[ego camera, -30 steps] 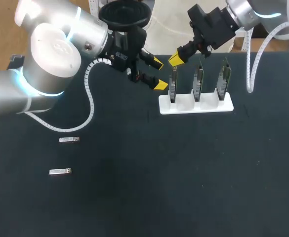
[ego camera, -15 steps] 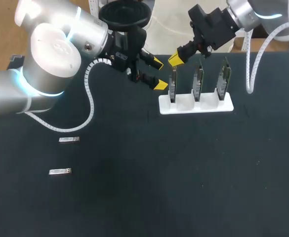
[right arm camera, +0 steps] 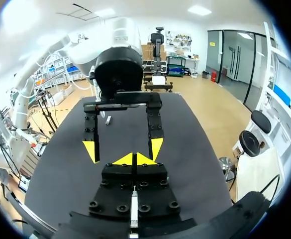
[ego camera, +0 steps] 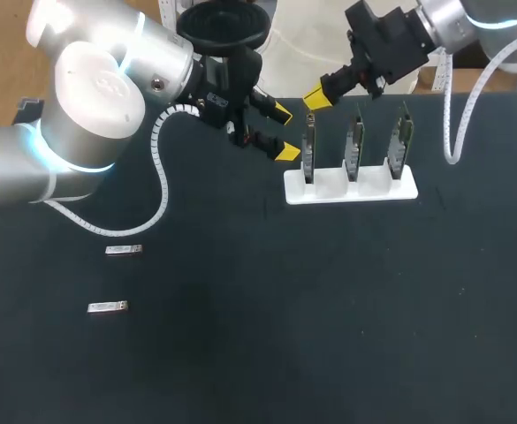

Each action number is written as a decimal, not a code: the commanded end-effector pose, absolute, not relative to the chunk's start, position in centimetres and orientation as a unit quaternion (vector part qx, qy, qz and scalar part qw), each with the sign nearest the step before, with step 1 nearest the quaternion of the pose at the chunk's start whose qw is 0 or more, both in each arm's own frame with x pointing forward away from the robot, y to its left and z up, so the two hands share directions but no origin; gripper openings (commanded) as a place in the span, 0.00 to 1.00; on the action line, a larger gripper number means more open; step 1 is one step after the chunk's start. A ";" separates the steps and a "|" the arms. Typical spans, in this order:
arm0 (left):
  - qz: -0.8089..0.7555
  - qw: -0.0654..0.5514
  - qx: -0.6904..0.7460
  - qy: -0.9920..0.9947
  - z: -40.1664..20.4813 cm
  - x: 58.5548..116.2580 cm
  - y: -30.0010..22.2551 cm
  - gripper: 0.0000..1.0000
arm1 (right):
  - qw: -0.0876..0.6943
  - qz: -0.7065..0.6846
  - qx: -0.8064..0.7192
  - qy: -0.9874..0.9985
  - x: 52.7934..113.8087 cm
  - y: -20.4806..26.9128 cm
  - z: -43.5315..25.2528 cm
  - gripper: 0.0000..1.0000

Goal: Pick up the optical module with the left hand, and insert it into the network port with the right hand.

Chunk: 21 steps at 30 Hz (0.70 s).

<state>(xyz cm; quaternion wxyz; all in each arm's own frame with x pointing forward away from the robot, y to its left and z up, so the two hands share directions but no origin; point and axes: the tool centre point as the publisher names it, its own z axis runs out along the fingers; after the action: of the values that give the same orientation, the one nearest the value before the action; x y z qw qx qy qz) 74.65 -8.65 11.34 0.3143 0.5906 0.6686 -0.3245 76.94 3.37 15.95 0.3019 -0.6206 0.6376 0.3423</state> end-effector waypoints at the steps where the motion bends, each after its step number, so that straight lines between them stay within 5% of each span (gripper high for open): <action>1: -0.324 0.312 0.591 0.670 11.4 74.8 -8.8 1.00 | 0.311 0.342 -0.619 0.635 76.6 2.5 16.8 0.00; 21: -0.324 0.312 0.591 0.670 11.4 74.8 -8.8 1.00 | 0.298 0.336 -0.626 0.638 77.0 -3.9 17.5 0.00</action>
<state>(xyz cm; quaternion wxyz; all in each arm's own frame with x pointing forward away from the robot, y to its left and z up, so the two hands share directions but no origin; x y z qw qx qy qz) 74.65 -8.66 11.34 0.3143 0.5906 0.6686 -0.3245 77.18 -3.25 17.41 0.2975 -0.6265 0.6379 0.3348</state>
